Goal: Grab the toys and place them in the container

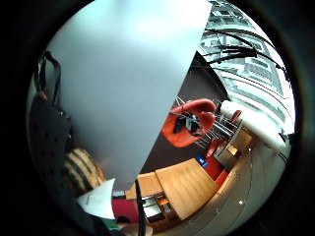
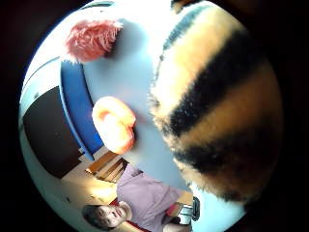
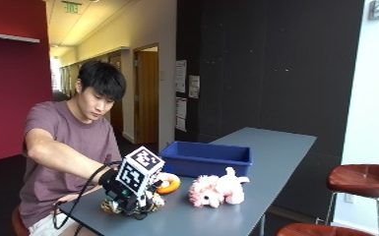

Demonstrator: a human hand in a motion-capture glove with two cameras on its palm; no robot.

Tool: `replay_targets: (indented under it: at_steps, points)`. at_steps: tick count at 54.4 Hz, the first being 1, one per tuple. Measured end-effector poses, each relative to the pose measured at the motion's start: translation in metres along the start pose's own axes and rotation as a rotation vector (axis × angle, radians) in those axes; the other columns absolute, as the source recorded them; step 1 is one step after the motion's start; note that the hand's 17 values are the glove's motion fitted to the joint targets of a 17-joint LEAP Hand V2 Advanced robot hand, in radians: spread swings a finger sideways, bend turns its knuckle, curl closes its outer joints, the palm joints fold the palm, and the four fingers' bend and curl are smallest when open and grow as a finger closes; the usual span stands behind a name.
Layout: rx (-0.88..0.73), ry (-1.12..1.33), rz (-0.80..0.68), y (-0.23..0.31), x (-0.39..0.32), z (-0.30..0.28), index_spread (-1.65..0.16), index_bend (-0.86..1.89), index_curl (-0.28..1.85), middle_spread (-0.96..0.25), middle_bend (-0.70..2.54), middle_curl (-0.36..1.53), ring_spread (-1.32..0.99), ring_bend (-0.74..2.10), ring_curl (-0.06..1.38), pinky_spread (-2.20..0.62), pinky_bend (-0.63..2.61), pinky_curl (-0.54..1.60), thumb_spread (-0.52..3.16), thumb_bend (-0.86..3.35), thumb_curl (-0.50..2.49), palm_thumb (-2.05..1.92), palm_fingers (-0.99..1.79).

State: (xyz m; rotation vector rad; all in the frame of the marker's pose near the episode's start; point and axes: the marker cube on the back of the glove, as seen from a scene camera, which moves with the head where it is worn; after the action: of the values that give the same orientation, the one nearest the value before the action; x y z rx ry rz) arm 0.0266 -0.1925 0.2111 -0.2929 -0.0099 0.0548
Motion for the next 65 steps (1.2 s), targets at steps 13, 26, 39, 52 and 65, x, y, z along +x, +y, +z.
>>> replay_targets:
  at_steps: [13,26,39,52,65]
  points:
    - [0.058,-0.025,-0.026,0.082,0.001,-0.010,-0.22,0.13,-0.03,-0.26,1.08,0.71,-0.29,1.53,0.55,-0.40,0.99,0.40,0.90,0.15,0.61,0.66,1.11]
    - [0.229,-0.019,0.001,0.145,-0.006,-0.100,-0.25,0.14,-0.03,-0.28,1.11,0.79,-0.29,1.55,0.55,-0.41,1.00,0.42,0.83,0.12,0.68,0.70,1.09]
    - [0.407,0.030,-0.063,0.174,-0.078,-0.186,-0.27,0.15,-0.03,-0.30,1.09,0.85,-0.29,1.56,0.54,-0.41,1.00,0.43,0.79,0.08,0.74,0.71,1.09]
    - [0.488,0.021,-0.161,0.131,-0.208,-0.232,-0.29,0.16,-0.03,-0.31,1.07,0.90,-0.28,1.56,0.54,-0.41,0.98,0.44,0.76,0.04,0.80,0.72,1.10]
    - [0.606,0.085,-0.395,0.071,-0.320,-0.211,-0.30,0.16,-0.03,-0.31,1.03,0.93,-0.29,1.55,0.54,-0.41,0.97,0.44,0.74,0.02,0.84,0.74,1.11]
